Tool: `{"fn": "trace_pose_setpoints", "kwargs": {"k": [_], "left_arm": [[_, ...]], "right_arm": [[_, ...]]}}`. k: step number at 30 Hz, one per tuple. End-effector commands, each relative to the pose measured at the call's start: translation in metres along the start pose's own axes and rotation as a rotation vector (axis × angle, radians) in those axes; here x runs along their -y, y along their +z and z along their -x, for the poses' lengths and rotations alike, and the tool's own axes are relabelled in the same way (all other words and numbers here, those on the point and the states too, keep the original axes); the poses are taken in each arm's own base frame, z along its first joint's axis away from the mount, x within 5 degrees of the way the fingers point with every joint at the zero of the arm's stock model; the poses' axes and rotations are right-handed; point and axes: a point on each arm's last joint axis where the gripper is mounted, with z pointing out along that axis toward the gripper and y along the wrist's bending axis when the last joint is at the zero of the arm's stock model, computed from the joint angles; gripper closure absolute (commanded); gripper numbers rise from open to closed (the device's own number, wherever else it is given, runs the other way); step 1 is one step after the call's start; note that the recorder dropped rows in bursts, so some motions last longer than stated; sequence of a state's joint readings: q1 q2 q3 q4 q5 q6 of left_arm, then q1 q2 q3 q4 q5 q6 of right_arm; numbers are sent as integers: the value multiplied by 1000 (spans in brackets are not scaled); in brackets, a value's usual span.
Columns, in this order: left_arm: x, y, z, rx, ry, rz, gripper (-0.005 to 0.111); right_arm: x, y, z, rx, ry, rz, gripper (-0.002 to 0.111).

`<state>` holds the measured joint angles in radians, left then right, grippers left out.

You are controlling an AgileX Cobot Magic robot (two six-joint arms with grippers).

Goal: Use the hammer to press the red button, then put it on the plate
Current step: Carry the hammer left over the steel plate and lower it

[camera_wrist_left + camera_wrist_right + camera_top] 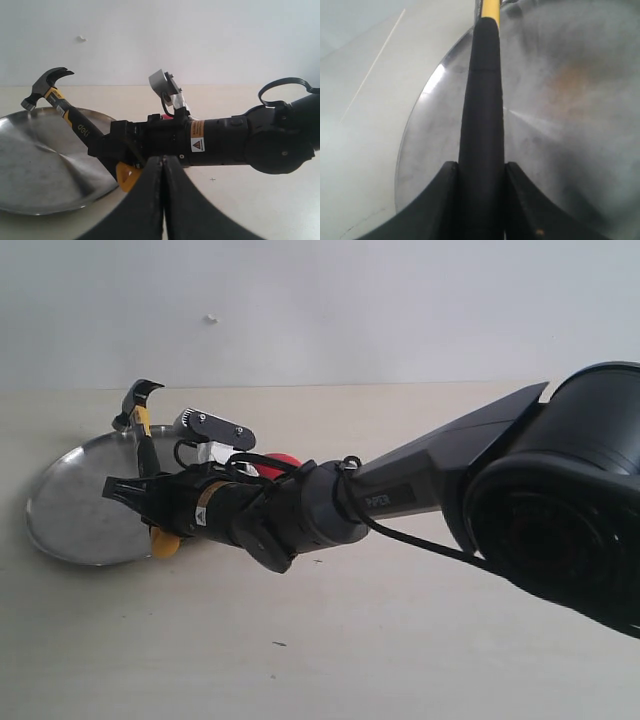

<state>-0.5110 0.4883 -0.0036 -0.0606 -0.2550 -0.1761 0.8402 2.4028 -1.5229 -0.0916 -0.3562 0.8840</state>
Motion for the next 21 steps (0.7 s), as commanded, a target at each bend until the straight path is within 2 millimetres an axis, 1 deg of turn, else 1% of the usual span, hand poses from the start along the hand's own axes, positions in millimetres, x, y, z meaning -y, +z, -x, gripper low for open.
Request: {"fn": "trace_pose_setpoints", "kwargs": {"k": [1, 8, 14, 21], "left_arm": [[0, -1, -1, 2, -1, 1, 107], [0, -1, -1, 2, -1, 1, 107], [0, -1, -1, 2, -1, 1, 107], [0, -1, -1, 2, -1, 1, 107]], "right_arm": [[-20, -4, 19, 93, -37, 112, 108], [-19, -4, 18, 88, -39, 107, 108], [-15, -3, 15, 47, -39, 57, 108], [-13, -3, 14, 35, -66, 42, 108]]}}
